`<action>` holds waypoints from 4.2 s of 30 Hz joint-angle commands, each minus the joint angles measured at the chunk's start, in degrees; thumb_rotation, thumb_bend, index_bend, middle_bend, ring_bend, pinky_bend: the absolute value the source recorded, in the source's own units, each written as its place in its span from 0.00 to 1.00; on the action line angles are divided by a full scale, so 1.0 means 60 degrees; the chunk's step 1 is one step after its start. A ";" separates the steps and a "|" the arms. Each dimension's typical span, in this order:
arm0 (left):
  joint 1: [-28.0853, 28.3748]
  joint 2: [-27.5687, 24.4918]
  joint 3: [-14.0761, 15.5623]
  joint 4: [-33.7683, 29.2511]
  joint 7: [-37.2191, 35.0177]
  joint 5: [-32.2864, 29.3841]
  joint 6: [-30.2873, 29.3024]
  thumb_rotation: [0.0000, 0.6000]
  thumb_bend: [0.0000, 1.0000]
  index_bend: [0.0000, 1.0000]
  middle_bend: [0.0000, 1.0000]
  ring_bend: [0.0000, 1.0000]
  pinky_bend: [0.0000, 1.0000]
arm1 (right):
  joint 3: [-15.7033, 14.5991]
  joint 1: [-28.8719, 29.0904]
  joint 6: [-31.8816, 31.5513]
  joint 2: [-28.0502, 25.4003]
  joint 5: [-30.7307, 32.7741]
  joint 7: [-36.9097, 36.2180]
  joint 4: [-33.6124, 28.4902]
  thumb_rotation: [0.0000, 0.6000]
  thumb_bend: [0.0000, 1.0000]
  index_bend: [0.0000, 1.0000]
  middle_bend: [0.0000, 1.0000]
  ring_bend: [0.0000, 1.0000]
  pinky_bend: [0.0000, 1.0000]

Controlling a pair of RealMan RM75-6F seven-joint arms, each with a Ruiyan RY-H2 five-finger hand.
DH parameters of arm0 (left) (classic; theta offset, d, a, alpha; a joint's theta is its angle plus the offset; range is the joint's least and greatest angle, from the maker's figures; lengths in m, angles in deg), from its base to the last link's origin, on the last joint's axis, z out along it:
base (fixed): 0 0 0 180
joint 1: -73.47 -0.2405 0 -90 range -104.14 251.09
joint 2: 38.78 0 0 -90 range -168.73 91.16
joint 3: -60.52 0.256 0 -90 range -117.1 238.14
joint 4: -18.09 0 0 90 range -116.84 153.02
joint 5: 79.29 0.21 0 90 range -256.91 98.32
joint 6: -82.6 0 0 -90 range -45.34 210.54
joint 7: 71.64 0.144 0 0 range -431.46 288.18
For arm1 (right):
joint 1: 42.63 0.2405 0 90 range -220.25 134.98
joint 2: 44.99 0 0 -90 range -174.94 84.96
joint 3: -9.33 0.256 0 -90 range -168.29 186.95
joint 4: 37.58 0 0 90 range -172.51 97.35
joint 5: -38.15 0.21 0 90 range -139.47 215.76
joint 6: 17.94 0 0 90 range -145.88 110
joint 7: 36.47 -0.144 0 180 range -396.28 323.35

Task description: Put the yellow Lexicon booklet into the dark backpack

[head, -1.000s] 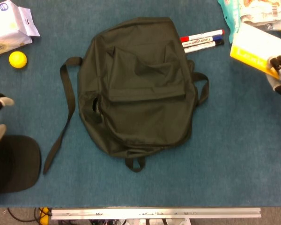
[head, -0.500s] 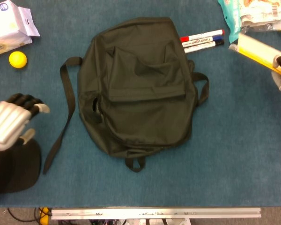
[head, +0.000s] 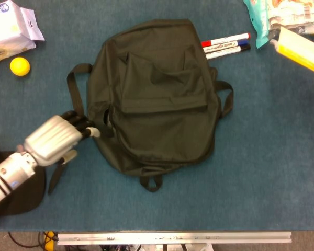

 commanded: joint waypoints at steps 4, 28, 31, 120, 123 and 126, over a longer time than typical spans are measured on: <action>0.0688 0.0824 -0.0022 0.0422 -0.0138 0.0063 0.0600 1.00 0.29 0.26 0.25 0.19 0.22 | 0.0055 -0.0066 -0.0028 -0.0185 0.0036 0.0019 -0.0192 1.00 0.28 0.82 0.76 0.59 0.57; 0.1784 0.2863 0.0043 0.1900 -0.0180 -0.0324 0.0792 1.00 0.29 0.19 0.18 0.14 0.22 | 0.0107 -0.0387 -0.0177 -0.0459 0.0152 -0.0139 -0.0400 1.00 0.28 0.82 0.76 0.59 0.59; 0.1841 0.2938 0.0098 0.1873 -0.0134 -0.0392 0.0816 1.00 0.29 0.20 0.18 0.14 0.22 | 0.0101 -0.0405 -0.0194 -0.0459 0.0127 -0.0173 -0.0404 1.00 0.28 0.82 0.76 0.59 0.59; 0.2401 0.2677 -0.2738 0.0841 -0.4072 -0.5008 0.1133 1.00 0.35 0.67 0.69 0.61 0.49 | -0.1683 0.1107 0.0332 -0.0535 -0.5792 -0.1865 -0.4166 1.00 0.28 0.85 0.80 0.61 0.65; 0.2433 0.2615 -0.2826 0.0730 -0.4030 -0.5092 0.1160 1.00 0.34 0.67 0.69 0.60 0.49 | -0.1607 0.1255 0.0525 -0.0275 -0.5696 -0.1924 -0.4097 1.00 0.28 0.85 0.80 0.61 0.65; 0.2497 0.2581 -0.2943 0.0631 -0.4035 -0.5305 0.1302 1.00 0.34 0.67 0.69 0.60 0.49 | -0.1525 0.1442 0.0759 0.0118 -0.5565 -0.2025 -0.3938 1.00 0.28 0.85 0.80 0.61 0.65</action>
